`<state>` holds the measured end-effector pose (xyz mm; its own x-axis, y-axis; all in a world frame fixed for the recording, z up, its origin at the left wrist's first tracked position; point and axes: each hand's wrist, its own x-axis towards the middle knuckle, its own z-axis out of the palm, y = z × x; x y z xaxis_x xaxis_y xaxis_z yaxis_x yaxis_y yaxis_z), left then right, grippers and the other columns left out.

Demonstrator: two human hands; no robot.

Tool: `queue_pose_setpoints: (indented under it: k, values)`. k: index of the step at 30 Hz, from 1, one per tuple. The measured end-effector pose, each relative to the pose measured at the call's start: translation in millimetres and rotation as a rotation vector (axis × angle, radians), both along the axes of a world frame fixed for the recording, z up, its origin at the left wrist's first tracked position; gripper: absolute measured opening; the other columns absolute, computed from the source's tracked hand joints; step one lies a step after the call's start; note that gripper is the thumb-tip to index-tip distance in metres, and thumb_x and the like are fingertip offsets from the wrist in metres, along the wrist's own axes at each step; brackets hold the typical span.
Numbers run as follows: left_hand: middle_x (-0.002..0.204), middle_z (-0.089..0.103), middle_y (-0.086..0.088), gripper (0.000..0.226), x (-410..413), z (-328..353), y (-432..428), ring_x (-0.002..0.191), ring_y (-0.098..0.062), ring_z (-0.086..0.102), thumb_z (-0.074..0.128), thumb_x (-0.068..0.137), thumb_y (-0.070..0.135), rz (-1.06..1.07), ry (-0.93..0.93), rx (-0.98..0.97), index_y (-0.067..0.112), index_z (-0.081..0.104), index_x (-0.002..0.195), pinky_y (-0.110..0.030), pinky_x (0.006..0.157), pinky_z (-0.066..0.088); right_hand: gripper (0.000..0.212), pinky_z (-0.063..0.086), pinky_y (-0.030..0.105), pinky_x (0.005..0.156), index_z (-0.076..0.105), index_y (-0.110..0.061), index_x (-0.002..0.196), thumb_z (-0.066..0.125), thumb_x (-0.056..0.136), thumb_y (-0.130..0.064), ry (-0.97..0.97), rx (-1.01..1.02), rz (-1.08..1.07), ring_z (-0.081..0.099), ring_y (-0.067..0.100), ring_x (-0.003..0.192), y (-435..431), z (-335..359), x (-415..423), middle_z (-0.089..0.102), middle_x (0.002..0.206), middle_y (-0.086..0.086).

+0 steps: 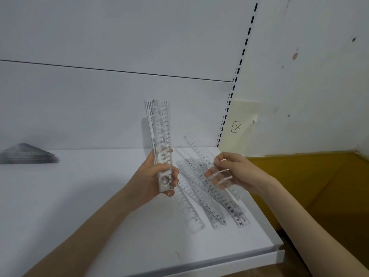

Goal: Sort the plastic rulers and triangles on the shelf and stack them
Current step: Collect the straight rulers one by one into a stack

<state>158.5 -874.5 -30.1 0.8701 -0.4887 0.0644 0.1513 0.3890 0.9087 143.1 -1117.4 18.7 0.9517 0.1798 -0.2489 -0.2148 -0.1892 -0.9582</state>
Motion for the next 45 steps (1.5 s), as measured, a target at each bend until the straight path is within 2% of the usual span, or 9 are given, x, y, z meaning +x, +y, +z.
queue_pose_setpoints:
  k: [5,10,15,21,26,33,39,42,45]
  values:
    - [0.074,0.054,-0.016,0.041,-0.2,0.1,-1.4,0.058,-0.026,0.051,0.05,0.079,0.007,-0.007,-0.002,0.012,0.033,0.048,0.111,-0.031,0.051,0.038,0.041,0.041,0.026,0.057,0.056,-0.006,0.114,0.033,0.103,-0.039,-0.045,0.08,-0.042,0.051,0.014,0.064,16.2,-5.0,6.0,0.067,0.083,0.009]
    - [0.072,0.054,-0.014,0.043,-1.8,2.6,-1.1,0.057,-0.025,0.05,0.052,0.077,0.009,-0.003,0.003,0.012,0.03,0.046,0.114,-0.031,0.05,0.038,0.017,0.046,0.021,0.066,0.068,-0.004,0.1,0.051,0.095,-0.002,-0.129,0.268,-0.106,0.055,0.013,0.072,34.1,-3.5,9.7,0.065,0.076,0.003]
    - [0.072,0.055,-0.013,0.04,-0.3,2.7,-2.1,0.056,-0.025,0.052,0.059,0.077,0.016,0.008,-0.005,0.042,0.03,0.046,0.113,-0.031,0.049,0.041,0.01,0.037,0.018,0.056,0.072,-0.016,0.092,0.067,0.086,-0.009,-0.163,0.206,-0.069,0.056,0.007,0.068,55.4,9.3,12.0,0.074,0.088,0.001]
    - [0.08,0.053,-0.016,0.059,-2.2,2.8,0.4,0.061,-0.024,0.053,0.072,0.068,0.025,-0.009,-0.076,0.043,0.03,0.048,0.122,-0.031,0.051,0.043,0.011,0.044,0.018,0.05,0.069,-0.003,0.094,0.069,0.084,-0.004,-0.184,0.242,-0.046,0.056,0.01,0.056,83.4,18.2,20.2,0.071,0.087,0.014]
    - [0.079,0.051,-0.014,0.065,-2.4,4.4,2.0,0.062,-0.025,0.053,0.073,0.067,0.017,-0.001,-0.087,0.039,0.032,0.045,0.123,-0.032,0.051,0.044,0.011,0.049,0.019,0.053,0.068,0.0,0.092,0.072,0.082,-0.003,-0.242,0.199,-0.055,0.061,0.013,0.055,94.1,19.0,22.9,0.068,0.074,0.008]
    - [0.078,0.052,-0.016,0.053,0.6,1.3,3.9,0.062,-0.026,0.054,0.058,0.076,0.0,0.003,-0.071,0.049,0.029,0.046,0.119,-0.032,0.05,0.042,0.013,0.056,0.024,0.061,0.07,0.0,0.085,0.078,0.076,-0.004,-0.435,-0.006,-0.062,0.069,0.023,0.058,98.6,14.9,24.1,0.069,0.066,0.011]
    - [0.076,0.052,-0.016,0.055,2.0,-1.0,2.9,0.061,-0.025,0.052,0.053,0.075,-0.002,-0.003,-0.031,0.029,0.034,0.047,0.116,-0.031,0.05,0.04,0.023,0.045,0.016,0.044,0.065,-0.003,0.082,0.077,0.08,-0.023,-0.643,-0.391,-0.037,0.064,0.013,0.049,91.5,19.7,27.6,0.067,0.066,0.01]
    - [0.074,0.05,-0.016,0.055,4.4,-2.6,2.9,0.059,-0.025,0.051,0.055,0.073,-0.004,0.003,-0.019,0.017,0.03,0.045,0.116,-0.031,0.05,0.04,0.021,0.043,0.011,0.045,0.064,-0.011,0.081,0.07,0.086,-0.03,-0.516,-0.62,0.021,0.063,0.006,0.051,64.2,16.9,30.4,0.066,0.066,0.002]
    - [0.074,0.049,-0.016,0.056,6.0,-3.4,3.8,0.06,-0.025,0.051,0.056,0.073,-0.005,0.007,-0.022,0.009,0.028,0.044,0.117,-0.031,0.05,0.039,0.034,0.042,0.012,0.05,0.063,-0.013,0.084,0.075,0.077,-0.044,-0.288,-0.898,0.146,0.06,0.005,0.06,36.8,4.6,21.8,0.064,0.072,-0.005]
